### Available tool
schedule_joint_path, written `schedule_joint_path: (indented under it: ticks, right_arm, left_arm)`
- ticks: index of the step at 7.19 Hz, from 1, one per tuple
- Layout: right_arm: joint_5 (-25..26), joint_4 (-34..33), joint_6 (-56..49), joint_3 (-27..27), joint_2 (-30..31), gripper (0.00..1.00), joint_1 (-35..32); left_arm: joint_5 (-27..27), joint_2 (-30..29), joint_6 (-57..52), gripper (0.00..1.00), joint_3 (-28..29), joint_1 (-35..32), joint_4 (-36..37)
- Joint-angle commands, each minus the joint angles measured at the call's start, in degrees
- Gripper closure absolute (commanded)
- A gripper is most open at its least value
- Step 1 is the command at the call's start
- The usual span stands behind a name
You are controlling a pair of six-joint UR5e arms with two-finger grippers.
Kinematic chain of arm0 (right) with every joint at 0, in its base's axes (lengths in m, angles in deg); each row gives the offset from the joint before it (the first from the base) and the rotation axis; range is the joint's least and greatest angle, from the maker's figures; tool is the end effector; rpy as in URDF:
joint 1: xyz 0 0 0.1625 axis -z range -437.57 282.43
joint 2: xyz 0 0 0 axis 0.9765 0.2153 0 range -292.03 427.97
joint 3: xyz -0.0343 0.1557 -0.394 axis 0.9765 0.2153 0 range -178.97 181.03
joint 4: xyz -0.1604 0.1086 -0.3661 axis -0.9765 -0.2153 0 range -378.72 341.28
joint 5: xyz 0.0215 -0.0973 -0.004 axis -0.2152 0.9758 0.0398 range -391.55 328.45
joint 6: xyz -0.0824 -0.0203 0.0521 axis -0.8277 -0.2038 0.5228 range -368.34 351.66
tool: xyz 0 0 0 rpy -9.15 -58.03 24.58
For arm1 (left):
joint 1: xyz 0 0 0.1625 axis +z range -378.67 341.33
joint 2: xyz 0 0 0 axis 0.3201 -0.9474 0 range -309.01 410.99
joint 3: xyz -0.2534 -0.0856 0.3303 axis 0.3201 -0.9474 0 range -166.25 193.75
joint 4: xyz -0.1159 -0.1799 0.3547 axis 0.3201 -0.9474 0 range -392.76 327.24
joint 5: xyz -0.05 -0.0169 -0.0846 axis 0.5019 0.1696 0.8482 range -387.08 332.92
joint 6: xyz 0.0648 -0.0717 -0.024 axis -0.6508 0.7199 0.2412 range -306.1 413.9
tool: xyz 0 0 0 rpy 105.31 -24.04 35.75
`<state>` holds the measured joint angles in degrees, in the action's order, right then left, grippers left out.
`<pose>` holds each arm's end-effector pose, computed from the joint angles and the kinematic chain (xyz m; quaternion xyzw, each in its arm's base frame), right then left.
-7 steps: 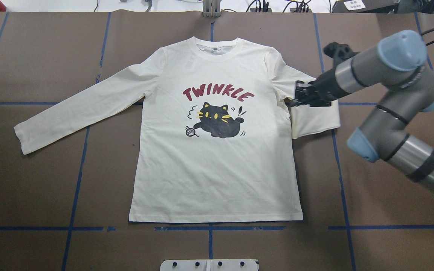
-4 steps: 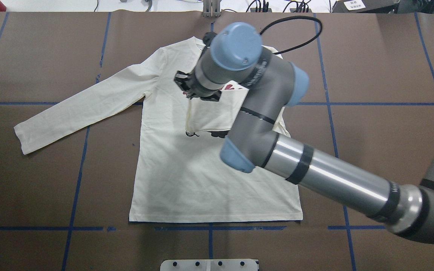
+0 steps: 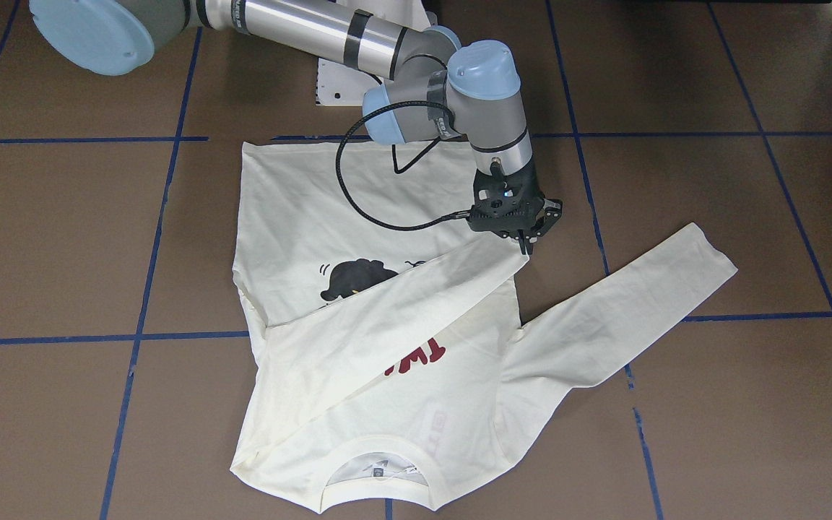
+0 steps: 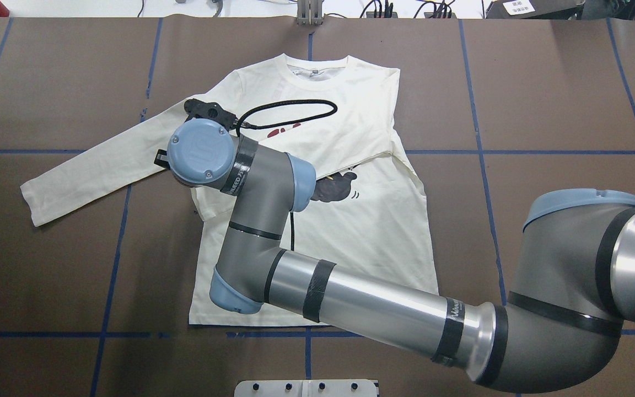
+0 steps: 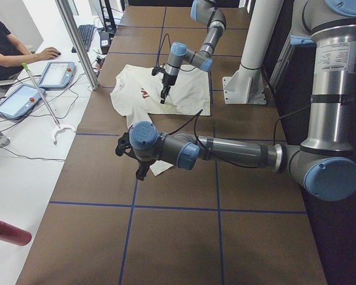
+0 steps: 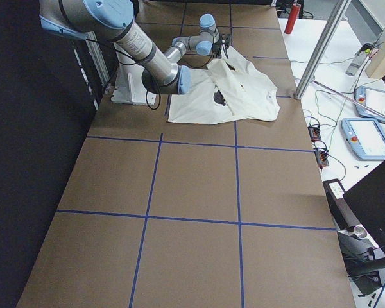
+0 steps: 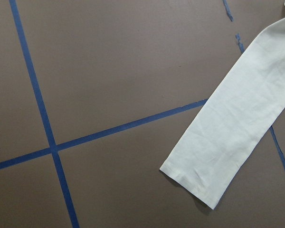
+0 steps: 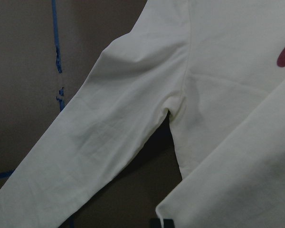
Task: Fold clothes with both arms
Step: 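Grasp the sleeve cuff with the right gripper and fold it across the shirt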
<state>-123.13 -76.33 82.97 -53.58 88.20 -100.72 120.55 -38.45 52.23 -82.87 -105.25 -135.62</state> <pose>-0.7333 -0.4555 0.0357 0.0929 -0.5424 0.1694 0.8176 -0.0195 -0.4996 0.5643 0.1368 0.4776 0.1175 0.8599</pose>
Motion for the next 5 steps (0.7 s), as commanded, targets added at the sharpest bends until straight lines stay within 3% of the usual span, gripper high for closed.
schedule_joint_path:
  ticks: [1, 2, 3, 4, 5]
  right_arm:
    - [2.5, 0.7, 0.6, 0.6, -1.5, 0.00, 0.8]
    - [1.9, 0.1, 4.1, -2.8, -0.9, 0.00, -0.4]
    - [-1.2, -4.5, 5.4, -11.8, 3.8, 0.00, -2.2]
    - [-7.2, -10.7, 5.5, -25.4, 12.4, 0.00, -5.5]
    - [-12.3, -12.1, 5.3, -37.0, 22.5, 0.00, -8.7]
  left_arm:
    - [0.6, -0.2, 3.5, 0.00, 0.1, 4.3, -2.6]
    - [-0.1, 0.0, 13.5, 0.00, 0.9, 8.2, -7.4]
    - [-2.3, -0.4, 20.4, 0.00, 4.3, 9.7, -12.1]
    - [-8.1, -1.0, 25.7, 0.00, 7.7, 13.9, -17.7]
    - [-12.7, -2.6, 34.0, 0.01, 11.2, 19.6, -22.2]
